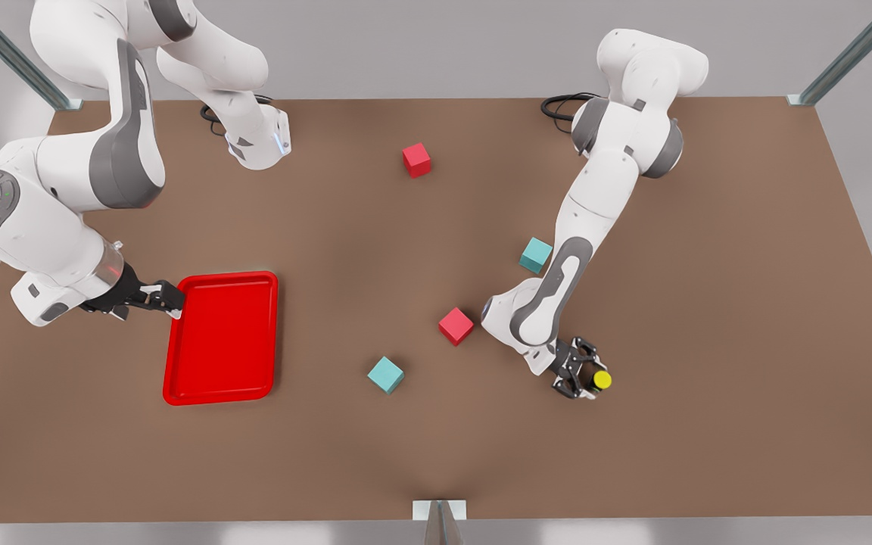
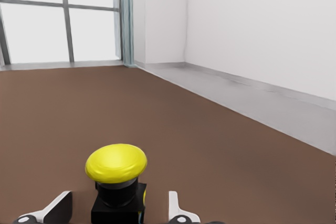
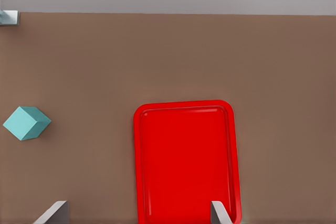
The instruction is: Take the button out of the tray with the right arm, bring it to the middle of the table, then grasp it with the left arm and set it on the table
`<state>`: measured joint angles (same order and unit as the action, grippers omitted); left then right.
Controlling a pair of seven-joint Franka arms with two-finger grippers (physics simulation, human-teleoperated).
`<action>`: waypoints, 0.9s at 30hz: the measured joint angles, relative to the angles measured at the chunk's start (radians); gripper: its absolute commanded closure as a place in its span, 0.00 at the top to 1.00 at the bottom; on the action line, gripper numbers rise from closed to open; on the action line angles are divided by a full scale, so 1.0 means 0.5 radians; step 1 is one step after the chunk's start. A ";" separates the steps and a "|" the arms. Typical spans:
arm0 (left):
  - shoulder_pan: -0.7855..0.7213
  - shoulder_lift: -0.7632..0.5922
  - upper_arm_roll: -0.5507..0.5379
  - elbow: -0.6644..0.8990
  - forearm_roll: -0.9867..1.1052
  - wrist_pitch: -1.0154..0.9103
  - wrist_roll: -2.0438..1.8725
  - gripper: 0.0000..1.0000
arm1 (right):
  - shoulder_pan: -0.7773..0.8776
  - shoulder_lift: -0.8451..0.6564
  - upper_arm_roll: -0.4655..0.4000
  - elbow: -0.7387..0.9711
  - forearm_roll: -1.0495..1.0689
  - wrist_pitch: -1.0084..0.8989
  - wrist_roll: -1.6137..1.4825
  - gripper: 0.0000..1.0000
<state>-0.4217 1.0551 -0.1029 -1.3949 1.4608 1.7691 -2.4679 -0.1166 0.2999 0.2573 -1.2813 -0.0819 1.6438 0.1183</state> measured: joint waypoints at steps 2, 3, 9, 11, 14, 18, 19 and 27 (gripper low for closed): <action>-0.005 -0.045 0.000 -0.003 -0.002 -0.018 0.007 1.00 | 0.000 0.000 0.000 0.000 0.000 0.001 0.000 1.00; -0.006 -0.075 0.000 -0.010 -0.003 -0.025 0.012 1.00 | 0.000 0.000 0.000 0.000 0.000 0.001 -0.001 1.00; -0.008 -0.310 -0.027 -0.041 -0.054 -0.113 0.088 1.00 | -0.003 -0.003 0.000 0.008 0.000 -0.004 -0.002 1.00; -0.008 -0.487 -0.099 -0.037 -0.222 -0.169 0.161 1.00 | -0.002 -0.004 0.000 0.013 0.000 -0.005 -0.002 1.00; 0.032 -0.804 -0.221 -0.010 -0.752 -0.250 0.336 1.00 | -0.003 -0.003 0.000 0.017 0.000 -0.006 -0.002 1.00; 0.224 -1.199 -0.244 0.002 -1.712 -0.384 0.809 1.00 | -0.002 -0.002 0.000 0.017 0.000 -0.005 -0.002 1.00; 0.381 -1.267 -0.350 0.003 -1.887 -0.433 0.970 1.00 | -0.002 -0.002 0.000 0.016 0.000 -0.005 -0.002 1.00; 0.823 -1.820 0.083 -0.149 -2.950 -0.630 2.351 1.00 | -0.004 -0.002 0.000 0.015 -0.003 -0.008 -0.004 1.00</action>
<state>-0.0102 0.1451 -0.0616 -1.4695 -0.0141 1.4541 -1.2923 -0.1184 0.2988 0.2572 -1.2736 -0.0833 1.6399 0.1164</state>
